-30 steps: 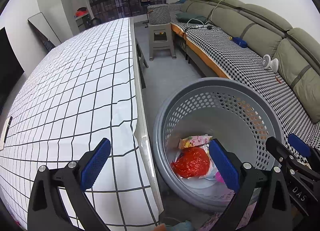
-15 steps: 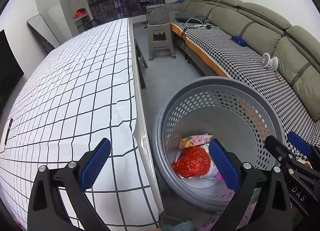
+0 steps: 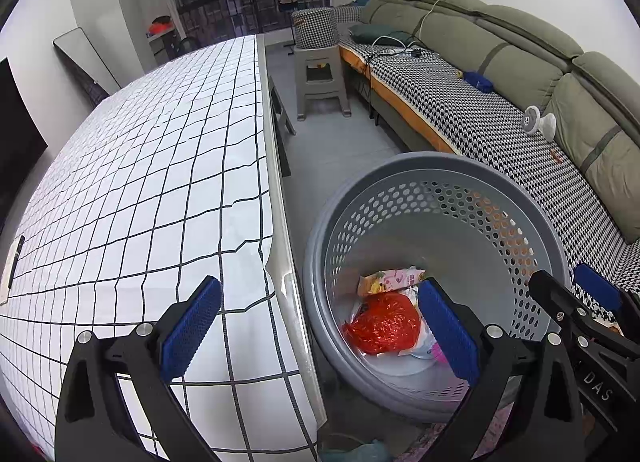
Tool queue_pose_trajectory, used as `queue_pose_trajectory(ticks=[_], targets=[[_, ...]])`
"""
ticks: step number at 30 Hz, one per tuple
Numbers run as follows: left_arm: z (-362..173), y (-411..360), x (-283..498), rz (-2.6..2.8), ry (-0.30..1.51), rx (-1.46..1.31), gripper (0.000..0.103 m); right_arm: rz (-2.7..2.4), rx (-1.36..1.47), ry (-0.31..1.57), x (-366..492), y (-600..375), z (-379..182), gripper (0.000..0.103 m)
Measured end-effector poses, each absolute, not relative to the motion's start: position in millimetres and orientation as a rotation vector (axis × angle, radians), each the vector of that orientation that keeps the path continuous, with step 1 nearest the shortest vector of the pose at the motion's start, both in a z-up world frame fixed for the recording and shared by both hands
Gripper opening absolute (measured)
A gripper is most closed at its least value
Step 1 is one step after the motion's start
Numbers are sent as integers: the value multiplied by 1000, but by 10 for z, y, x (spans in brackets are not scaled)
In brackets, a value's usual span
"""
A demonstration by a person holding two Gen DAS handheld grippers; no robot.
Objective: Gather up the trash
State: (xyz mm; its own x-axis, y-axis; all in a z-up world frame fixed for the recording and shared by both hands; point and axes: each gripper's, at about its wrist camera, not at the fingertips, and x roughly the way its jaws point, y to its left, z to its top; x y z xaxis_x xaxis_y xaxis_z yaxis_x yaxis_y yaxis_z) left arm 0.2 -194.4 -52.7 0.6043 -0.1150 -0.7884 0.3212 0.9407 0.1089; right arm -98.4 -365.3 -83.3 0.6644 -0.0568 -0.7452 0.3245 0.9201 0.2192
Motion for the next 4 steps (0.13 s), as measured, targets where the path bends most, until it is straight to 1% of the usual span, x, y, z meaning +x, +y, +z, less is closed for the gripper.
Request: queue_pose_trajectory(ticks=[4], targets=[[-525,-1943,4,-256,889,252,97,-220,352,819,-981,-3649,-837,73]])
